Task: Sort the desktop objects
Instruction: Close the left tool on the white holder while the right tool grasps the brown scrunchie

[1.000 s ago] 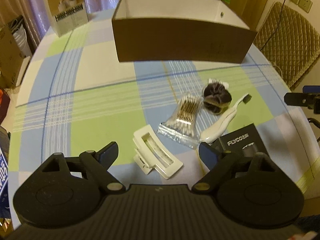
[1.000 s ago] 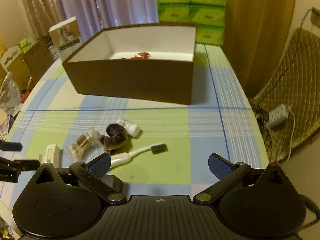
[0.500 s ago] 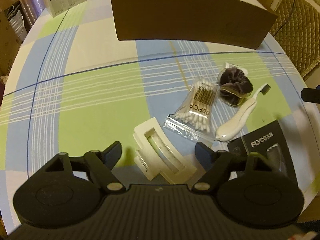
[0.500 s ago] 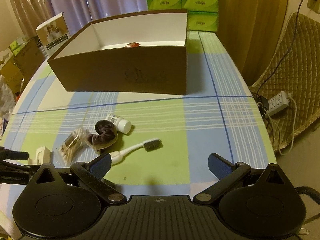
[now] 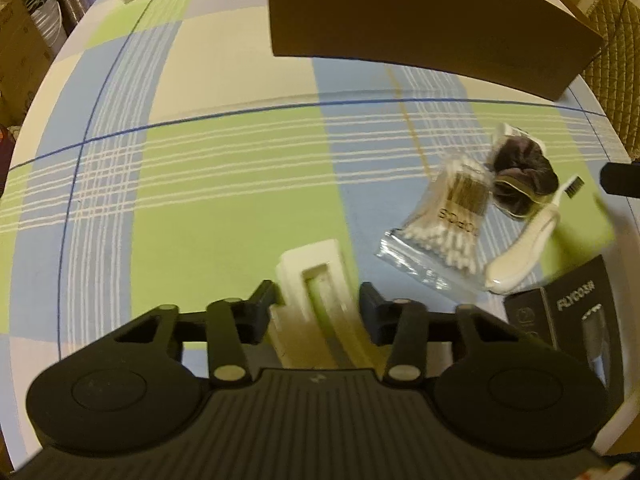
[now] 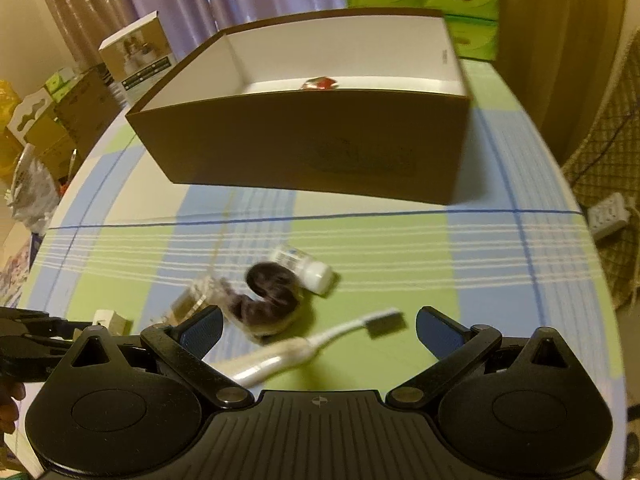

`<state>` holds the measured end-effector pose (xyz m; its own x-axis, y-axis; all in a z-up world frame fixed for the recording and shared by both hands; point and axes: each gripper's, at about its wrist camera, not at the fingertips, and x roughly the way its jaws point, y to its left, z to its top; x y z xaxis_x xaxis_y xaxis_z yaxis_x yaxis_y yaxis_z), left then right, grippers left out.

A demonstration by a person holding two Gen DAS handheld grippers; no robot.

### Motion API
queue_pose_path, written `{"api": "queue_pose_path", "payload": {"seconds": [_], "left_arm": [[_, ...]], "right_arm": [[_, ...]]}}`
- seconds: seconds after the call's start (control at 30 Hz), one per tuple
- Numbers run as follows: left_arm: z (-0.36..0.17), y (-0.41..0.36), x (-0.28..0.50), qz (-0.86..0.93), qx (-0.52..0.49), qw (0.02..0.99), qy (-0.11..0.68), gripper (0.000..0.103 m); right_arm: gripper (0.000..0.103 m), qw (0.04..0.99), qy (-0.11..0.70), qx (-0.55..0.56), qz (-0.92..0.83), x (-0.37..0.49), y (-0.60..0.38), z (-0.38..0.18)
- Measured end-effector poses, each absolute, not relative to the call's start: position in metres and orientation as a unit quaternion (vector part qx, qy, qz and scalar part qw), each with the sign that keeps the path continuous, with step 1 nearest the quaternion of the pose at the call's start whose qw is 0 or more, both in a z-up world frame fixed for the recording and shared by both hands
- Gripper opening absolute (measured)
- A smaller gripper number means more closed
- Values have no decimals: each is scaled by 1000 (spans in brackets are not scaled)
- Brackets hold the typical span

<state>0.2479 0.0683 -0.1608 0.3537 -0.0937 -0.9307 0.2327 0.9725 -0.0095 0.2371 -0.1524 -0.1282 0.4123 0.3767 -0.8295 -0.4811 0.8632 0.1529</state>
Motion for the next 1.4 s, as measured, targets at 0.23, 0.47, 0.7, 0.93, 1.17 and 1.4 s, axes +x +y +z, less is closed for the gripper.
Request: {"api": "queue_pose_path", "payload": {"seconds": [0.23,0.47,0.7,0.93,1.17,1.4], "left_arm": [[-161,95,263,-71,58,827,555,38],[-161,110,270,-57,50,828,555,38],[-162,107,268,-64,56,830,552,37],[-162,104,264,-72,60,830,550,38],[-159,103,256,-88,54,830,549,34],[-148,98,250,-103,61,836,536,31]], "right_arm": [[86,822,504,-45,262,252,-128,-144],[67,808,533,-44,248,266,-111,-160],[43,790,553,-59,257,266,-97,-176],[24,787,548,-58,276,262,-101,-169],[17,799,534,-35,275,256,-118,-150],[17,812,517,-15,271,249,-140,-132]]}}
